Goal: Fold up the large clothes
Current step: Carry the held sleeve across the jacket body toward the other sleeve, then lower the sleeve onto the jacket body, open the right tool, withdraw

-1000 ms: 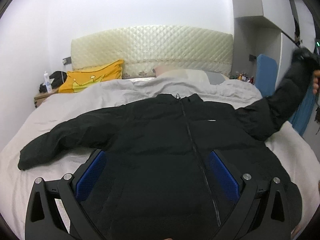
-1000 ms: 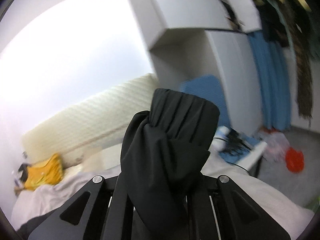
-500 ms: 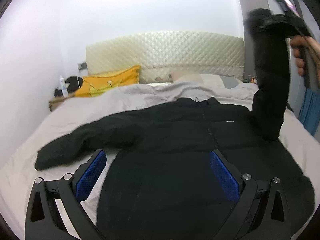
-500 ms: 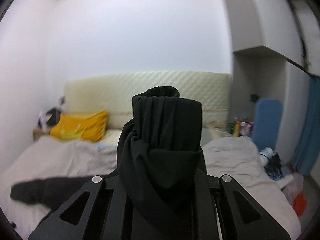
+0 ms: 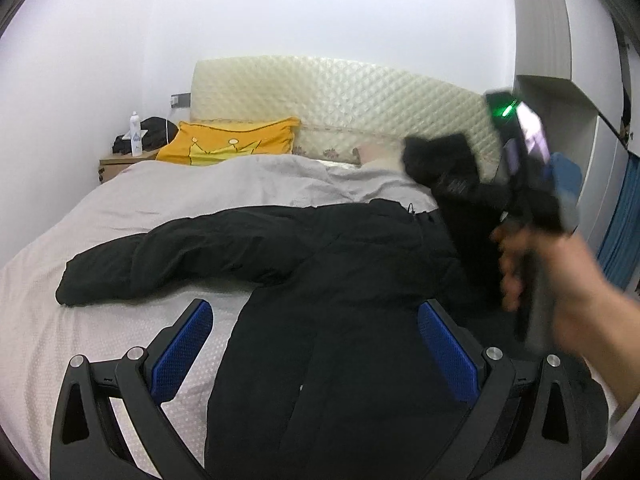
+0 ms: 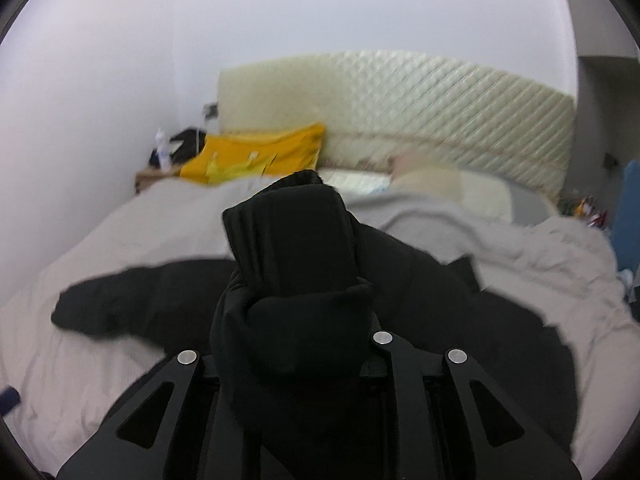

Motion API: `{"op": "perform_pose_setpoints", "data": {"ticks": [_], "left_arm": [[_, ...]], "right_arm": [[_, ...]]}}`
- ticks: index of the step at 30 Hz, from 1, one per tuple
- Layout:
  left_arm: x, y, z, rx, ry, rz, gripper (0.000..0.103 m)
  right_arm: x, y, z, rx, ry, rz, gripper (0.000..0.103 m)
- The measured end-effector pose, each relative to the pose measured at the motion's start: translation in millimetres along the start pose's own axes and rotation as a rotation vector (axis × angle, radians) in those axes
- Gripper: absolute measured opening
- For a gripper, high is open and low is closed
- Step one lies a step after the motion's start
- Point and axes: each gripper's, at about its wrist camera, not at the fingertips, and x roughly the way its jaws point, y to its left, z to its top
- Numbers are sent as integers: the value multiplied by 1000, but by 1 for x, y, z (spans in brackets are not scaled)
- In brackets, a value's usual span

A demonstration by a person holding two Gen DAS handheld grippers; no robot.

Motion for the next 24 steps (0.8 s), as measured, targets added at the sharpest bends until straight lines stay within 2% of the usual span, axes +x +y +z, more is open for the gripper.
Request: {"op": "perform_pose_setpoints", "data": {"ticks": [5, 9, 15, 18, 21, 22, 24], "left_arm": [[-1, 11, 4, -33, -23, 37, 103], [6, 23, 5, -52, 11, 39, 103], [16, 19, 6, -34, 26, 52, 103], [20, 19, 6, -35, 31, 56, 103], [21, 17, 7, -17, 35, 62, 103], [21, 16, 7, -13, 33, 60, 103], [20, 13, 8, -7, 31, 56, 103]], "right_arm": [[45, 21, -45, 44, 82, 34, 17], [65, 29, -69, 33, 128, 32, 17], [58, 22, -75, 63, 103, 56, 19], [57, 20, -77, 75, 105, 84, 25], [52, 20, -75, 74, 119, 105, 33], [51, 20, -75, 75, 123, 119, 43], [44, 21, -73, 78, 124, 155, 69]]}}
